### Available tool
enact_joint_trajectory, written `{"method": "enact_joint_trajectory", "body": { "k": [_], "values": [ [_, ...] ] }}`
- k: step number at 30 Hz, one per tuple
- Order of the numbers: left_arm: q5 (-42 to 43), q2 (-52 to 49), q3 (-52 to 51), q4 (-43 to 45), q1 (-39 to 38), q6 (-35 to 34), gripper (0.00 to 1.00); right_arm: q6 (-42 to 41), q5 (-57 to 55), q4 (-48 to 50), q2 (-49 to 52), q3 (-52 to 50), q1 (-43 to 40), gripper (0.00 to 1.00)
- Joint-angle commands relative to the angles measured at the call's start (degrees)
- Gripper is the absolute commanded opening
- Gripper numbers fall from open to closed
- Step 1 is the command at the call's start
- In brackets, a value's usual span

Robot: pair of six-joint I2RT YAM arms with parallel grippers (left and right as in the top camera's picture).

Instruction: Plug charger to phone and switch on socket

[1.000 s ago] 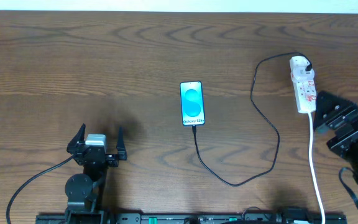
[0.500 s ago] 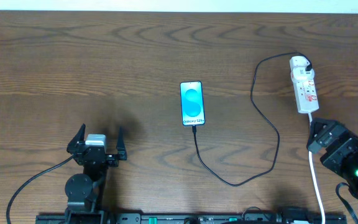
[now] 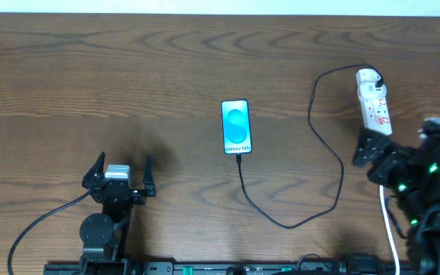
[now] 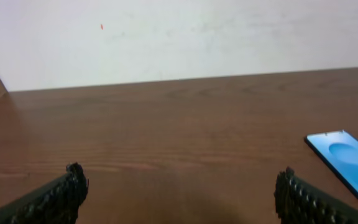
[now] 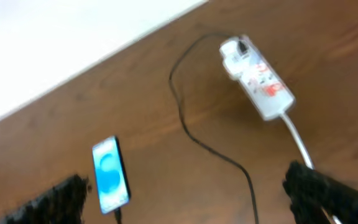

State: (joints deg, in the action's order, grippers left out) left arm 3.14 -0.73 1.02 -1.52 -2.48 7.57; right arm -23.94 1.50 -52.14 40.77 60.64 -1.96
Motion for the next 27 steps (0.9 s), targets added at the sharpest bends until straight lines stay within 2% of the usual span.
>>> {"method": "enact_joint_trajectory", "body": {
  "k": [1,6,10,27],
  "values": [
    [0.66,0.50,-0.79,-2.25,-0.22,0.76,0.98,3.41,5.09,8.31,-8.41,-12.37,0.87,0.99],
    [0.66,0.50,-0.79,-2.25,-0.22,0.76,0.98,3.41,8.57,24.59,-19.82,-28.92,0.79,0.99],
    [0.66,0.50,-0.79,-2.27,-0.22,0.76,0.98,3.48,8.44,33.59,-26.64,-38.40,0.79,0.99],
    [0.66,0.50,-0.79,-2.25,-0.22,0.76,0.98,4.92,7.91,54.10,-39.21,-60.26,0.76,0.99]
  ]
}}
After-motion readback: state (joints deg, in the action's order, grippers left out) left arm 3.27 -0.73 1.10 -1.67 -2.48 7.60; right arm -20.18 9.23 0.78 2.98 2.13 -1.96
